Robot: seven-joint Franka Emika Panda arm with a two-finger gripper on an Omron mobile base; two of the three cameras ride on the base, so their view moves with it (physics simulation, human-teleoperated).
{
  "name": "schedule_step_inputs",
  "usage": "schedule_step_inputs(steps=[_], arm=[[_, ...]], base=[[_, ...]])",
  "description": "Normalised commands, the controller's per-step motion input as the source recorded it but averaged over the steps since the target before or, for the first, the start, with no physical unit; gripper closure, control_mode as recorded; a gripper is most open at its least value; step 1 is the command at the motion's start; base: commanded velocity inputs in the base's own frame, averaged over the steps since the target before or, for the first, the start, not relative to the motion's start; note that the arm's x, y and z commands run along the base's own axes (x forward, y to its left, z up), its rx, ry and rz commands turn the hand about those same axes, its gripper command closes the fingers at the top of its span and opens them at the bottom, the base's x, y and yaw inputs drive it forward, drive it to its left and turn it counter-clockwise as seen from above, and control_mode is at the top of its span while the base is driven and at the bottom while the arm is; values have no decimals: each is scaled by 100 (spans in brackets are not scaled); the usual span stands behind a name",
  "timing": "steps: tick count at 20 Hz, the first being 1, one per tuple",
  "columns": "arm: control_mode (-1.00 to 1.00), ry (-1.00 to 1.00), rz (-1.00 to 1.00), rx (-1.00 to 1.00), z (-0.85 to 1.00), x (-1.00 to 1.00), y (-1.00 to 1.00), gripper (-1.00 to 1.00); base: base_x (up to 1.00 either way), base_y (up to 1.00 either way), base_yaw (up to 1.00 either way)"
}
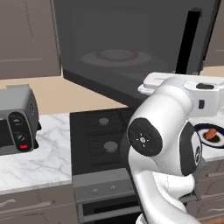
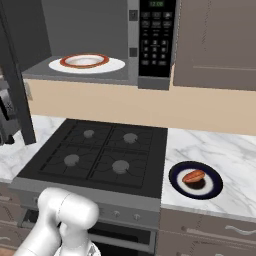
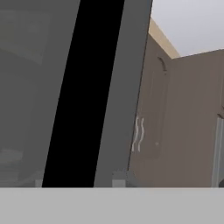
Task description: Pick the sweet potato from the counter and place it in the microwave. Then turn on the microwave.
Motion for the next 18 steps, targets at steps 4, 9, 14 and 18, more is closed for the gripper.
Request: schedule_step_inputs(steps=[4, 9, 14, 18], arm=[[-100, 0, 0, -1, -3, -30, 40, 100], [-100, 0, 0, 0, -30, -1, 18, 100], [-100, 2, 0, 0, -33, -4, 26, -100], [-100, -1, 0, 0, -1, -18, 1, -100]], base=[[0, 0, 0], [0, 0, 0], [0, 0, 0], [0, 0, 0]])
